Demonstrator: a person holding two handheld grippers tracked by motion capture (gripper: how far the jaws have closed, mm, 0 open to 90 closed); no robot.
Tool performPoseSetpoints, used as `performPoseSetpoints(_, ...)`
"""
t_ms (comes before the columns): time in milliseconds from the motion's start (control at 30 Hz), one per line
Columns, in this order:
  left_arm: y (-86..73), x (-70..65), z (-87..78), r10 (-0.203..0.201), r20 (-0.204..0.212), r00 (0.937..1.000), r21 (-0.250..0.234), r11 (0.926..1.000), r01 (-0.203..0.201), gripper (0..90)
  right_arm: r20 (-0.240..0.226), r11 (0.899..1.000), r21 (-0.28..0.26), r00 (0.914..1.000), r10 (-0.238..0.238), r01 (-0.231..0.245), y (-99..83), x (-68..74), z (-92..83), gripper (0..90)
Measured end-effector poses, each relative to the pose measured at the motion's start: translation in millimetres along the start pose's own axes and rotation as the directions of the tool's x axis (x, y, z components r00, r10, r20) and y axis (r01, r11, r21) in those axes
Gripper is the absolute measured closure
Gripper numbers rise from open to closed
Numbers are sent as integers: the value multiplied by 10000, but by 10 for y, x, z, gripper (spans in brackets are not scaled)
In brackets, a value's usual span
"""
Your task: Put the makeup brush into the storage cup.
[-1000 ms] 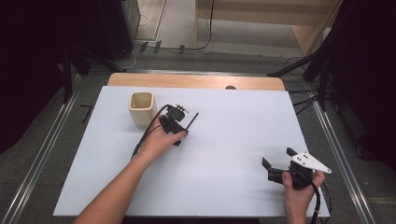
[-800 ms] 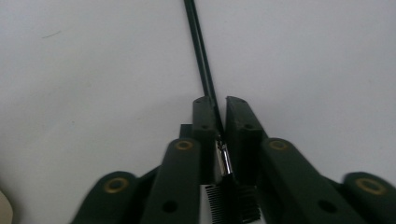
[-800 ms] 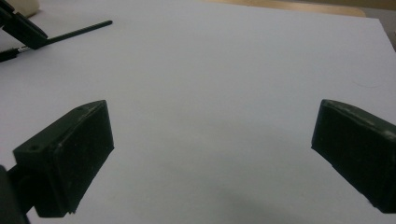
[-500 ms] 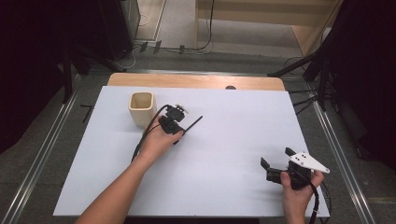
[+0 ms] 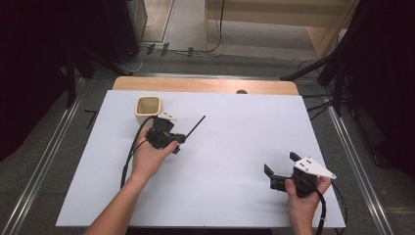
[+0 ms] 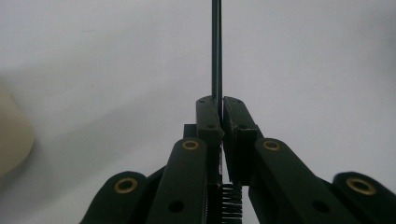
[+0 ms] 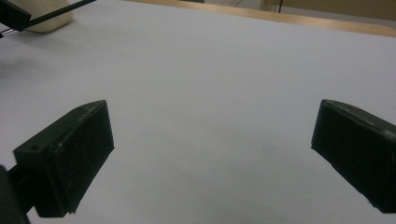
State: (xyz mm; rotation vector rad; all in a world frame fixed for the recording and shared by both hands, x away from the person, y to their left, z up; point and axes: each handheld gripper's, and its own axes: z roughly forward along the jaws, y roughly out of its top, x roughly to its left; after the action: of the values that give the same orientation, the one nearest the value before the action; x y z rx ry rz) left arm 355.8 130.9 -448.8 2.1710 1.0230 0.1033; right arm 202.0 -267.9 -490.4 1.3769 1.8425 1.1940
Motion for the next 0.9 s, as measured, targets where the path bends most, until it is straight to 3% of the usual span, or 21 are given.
performPoseSetpoints(233,-181,-16,-138,-142,262,9996,-929,9955,166,871,-299,9995,-22,9991,-310,310,129,151,105,4)
performPoseSetpoints(367,-320,-32,-234,-305,413,9987,-1597,9865,367,871,-608,9986,-193,9968,-509,498,292,282,183,4)
performPoseSetpoints(567,-434,-53,-274,-323,601,9977,-2185,9748,447,871,-962,9972,-449,9934,-631,590,470,461,325,5)
performPoseSetpoints(767,-498,-61,-316,-330,1077,9936,-2915,9545,633,872,-1162,9928,-728,9878,-1034,953,755,664,450,45)
performPoseSetpoints(833,-513,-93,-311,-274,1081,9938,-3113,9484,601,871,-1339,9920,-770,9849,-1101,1004,799,733,488,50)
performPoseSetpoints(900,-522,-111,-313,-274,1405,9897,-3347,9394,736,872,-1615,9935,-701,9818,-998,895,799,791,529,58)
